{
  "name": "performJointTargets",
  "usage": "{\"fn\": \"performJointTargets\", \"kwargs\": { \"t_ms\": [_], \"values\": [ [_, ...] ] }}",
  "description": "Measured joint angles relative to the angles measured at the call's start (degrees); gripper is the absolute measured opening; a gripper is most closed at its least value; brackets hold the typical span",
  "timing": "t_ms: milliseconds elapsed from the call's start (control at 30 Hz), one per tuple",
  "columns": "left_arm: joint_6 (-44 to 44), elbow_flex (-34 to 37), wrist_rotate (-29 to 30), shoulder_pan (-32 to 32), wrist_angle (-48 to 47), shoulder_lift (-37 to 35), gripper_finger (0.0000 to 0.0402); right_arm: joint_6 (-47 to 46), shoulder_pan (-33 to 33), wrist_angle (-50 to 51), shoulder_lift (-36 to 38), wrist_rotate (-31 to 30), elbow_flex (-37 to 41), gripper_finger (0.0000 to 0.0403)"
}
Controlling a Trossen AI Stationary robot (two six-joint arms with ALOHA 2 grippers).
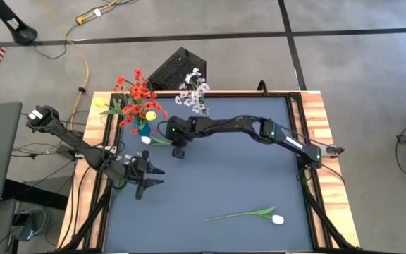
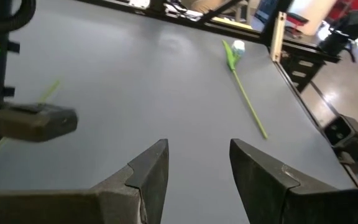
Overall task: Sort flowers into vase by color
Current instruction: Put the top white tulip into the transparent vase
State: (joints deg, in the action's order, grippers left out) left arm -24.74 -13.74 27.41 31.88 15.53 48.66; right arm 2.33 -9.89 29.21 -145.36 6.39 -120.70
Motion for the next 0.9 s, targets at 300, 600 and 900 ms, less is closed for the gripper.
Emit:
{"fn": "performJointTargets", "kwargs": {
  "t_ms": [300,600,900],
  "values": [
    [-1.1,-0.1,-3.8,0.1,-2.2,-4.0,0.0159,1.1,2.9,2.5,5.7,0.2,6.8,0.0017],
    [1.4,0.0,-4.0,0.2,-2.4,-5.4,0.0159,-7.1,6.6,-37.0,25.8,-0.3,48.3,0.0017],
    [7.7,0.0,-3.6,0.2,3.9,-5.3,0.0159,-10.9,10.9,-90.9,37.2,-11.2,78.0,0.0016]
  ]
}}
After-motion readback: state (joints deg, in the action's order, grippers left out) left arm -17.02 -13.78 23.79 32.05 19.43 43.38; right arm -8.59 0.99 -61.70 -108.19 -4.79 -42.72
